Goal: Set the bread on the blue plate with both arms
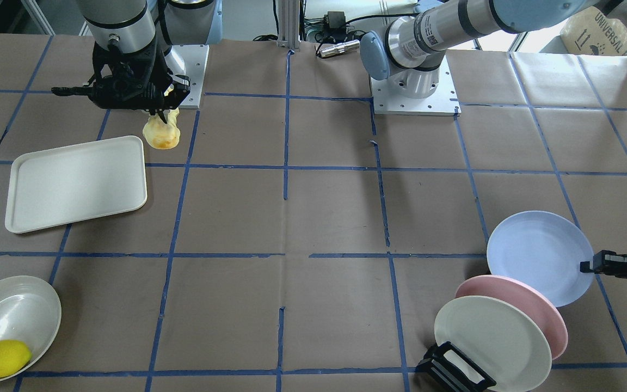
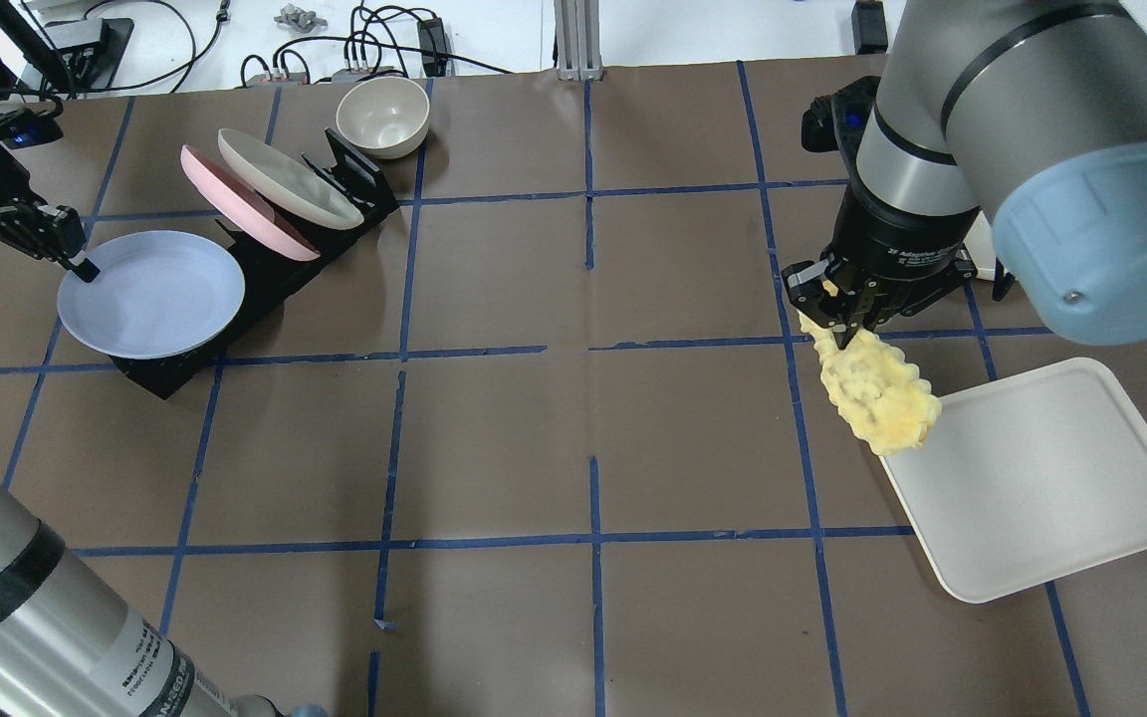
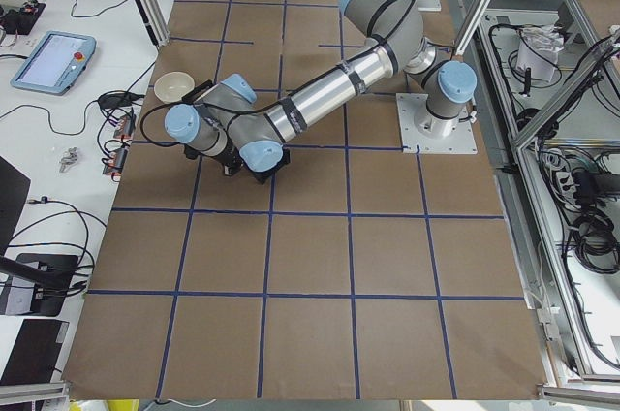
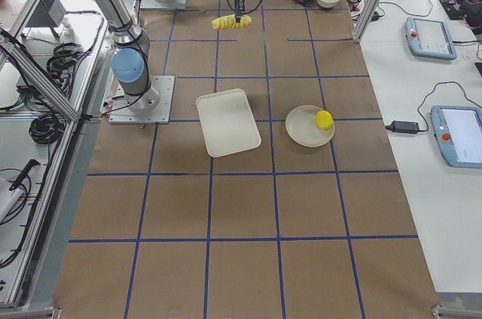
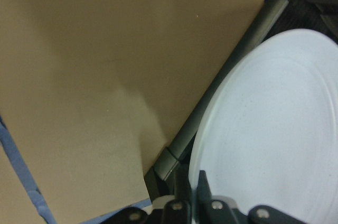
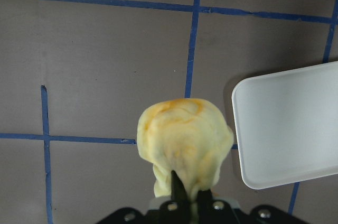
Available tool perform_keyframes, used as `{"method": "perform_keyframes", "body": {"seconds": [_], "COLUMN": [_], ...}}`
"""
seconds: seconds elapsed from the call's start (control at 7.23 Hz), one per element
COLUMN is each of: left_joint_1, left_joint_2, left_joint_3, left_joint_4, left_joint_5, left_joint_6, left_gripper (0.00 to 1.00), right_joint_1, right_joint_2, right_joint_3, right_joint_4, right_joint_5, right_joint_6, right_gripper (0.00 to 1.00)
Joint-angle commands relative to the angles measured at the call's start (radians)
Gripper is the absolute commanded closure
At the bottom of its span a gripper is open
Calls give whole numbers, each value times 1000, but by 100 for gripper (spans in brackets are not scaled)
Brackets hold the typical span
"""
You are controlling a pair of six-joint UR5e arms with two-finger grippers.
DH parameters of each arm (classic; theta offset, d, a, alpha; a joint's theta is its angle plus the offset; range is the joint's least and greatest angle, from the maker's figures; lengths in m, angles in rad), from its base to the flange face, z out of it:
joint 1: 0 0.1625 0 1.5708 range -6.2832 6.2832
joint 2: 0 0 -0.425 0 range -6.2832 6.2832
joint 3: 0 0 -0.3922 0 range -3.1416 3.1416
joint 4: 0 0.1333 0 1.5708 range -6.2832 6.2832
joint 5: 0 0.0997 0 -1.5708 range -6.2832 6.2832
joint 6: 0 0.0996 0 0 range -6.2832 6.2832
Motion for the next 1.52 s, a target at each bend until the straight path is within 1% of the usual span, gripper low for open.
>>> {"method": "perform_keyframes", "body": {"seconds": [0.0,0.14,0.28,0.41,0.55,0.69,0.83,0.97,1.11,1.24,1.38], "left_joint_1": [-18,-62,-121,-177,-245,-318,-403,-482,-539,-572,-577], "left_joint_2": [109,180,250,324,389,421,430,423,405,368,321], "left_joint_3": [-9,-31,-80,-155,-247,-333,-395,-426,-446,-462,-481], "left_joint_4": [-146,-191,-196,-195,-172,-61,16,91,170,236,321], "left_joint_5": [5,2,-1,-13,-18,-42,-48,-118,-160,-201,-256], "left_joint_6": [-20,-91,-151,-235,-303,-360,-444,-501,-541,-564,-565], "left_gripper": [99,99,99,99,99,99,99,99,99,99,99], "right_joint_1": [4,4,4,4,4,4,4,4,4,4,4], "right_joint_2": [-1,-1,-1,-3,-3,-3,-4,-4,-4,-4,-7], "right_joint_3": [3,4,4,4,6,7,9,9,9,10,13], "right_joint_4": [8,6,6,8,6,6,6,5,5,3,5], "right_joint_5": [-27,-31,-31,-31,-31,-26,-28,-23,-26,-29,-28], "right_joint_6": [7,7,7,7,7,7,7,7,7,7,7], "right_gripper": [86,85,84,84,84,82,81,80,79,79,79]}}
